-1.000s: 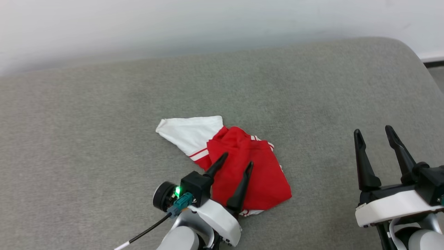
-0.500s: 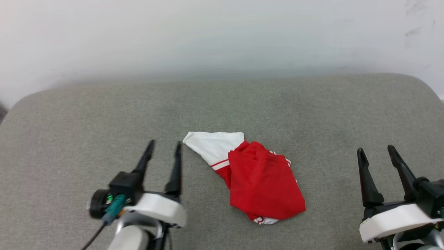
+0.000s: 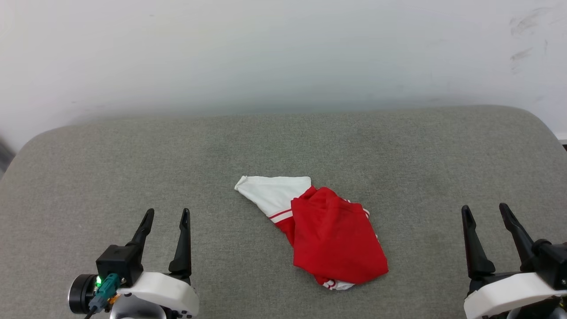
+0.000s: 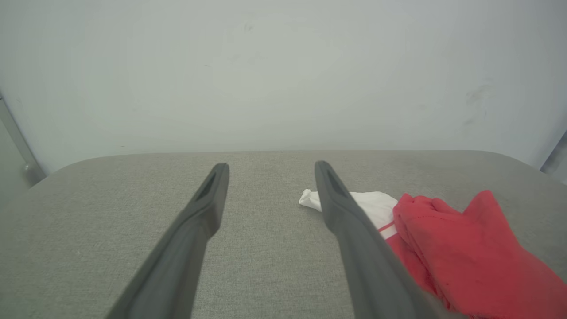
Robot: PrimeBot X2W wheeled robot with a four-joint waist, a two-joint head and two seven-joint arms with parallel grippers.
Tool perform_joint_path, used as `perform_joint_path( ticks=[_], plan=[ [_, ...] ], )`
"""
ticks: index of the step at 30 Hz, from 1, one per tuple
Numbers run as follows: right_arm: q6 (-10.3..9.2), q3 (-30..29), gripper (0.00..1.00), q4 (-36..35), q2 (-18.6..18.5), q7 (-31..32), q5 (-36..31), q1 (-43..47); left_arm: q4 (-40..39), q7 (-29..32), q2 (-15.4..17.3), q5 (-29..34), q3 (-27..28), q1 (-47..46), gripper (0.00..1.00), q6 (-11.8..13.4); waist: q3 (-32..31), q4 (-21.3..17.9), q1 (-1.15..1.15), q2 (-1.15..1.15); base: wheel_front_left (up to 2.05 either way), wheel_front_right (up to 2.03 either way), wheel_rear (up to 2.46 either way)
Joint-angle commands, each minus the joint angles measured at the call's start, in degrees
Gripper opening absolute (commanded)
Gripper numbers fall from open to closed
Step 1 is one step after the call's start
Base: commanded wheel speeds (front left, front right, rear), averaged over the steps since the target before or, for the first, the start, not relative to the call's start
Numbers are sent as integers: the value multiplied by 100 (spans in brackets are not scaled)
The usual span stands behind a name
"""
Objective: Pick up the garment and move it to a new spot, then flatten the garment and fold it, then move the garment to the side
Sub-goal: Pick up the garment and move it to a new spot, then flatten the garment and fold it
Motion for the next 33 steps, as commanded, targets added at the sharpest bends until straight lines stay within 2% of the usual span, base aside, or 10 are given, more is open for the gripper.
perform_joint_path(
  ticks=[1,10,16,19,22,27,33],
  plan=[
    [-4,-8,100,-10,5,8,30,50,-48,12,20,-9,9,65,100,32,-3,-1,0,0,0,0,0],
    [-4,1,100,-28,5,58,46,-11,-172,102,56,-55,-6,87,100,71,7,-28,0,0,0,0,0],
    [-3,-150,100,163,5,552,400,-179,-203,53,49,-62,-13,-4,100,81,52,74,0,0,0,0,0],
    [-4,-183,100,286,5,1127,496,-406,-212,-2,5,-69,-37,-42,100,87,102,182,0,0,0,0,0],
    [-4,40,100,348,-42,1948,618,-820,-210,-49,-30,-67,-69,-99,100,66,220,318,0,0,0,0,0],
    [-4,688,100,388,-443,3410,1157,-1489,-166,-144,-115,-66,-124,-254,100,40,457,618,0,0,0,0,0],
    [-4,1468,100,604,-802,4695,1705,-2095,-40,-254,-261,-73,-184,-432,100,-15,654,980,0,0,0,0,0]
  ],
)
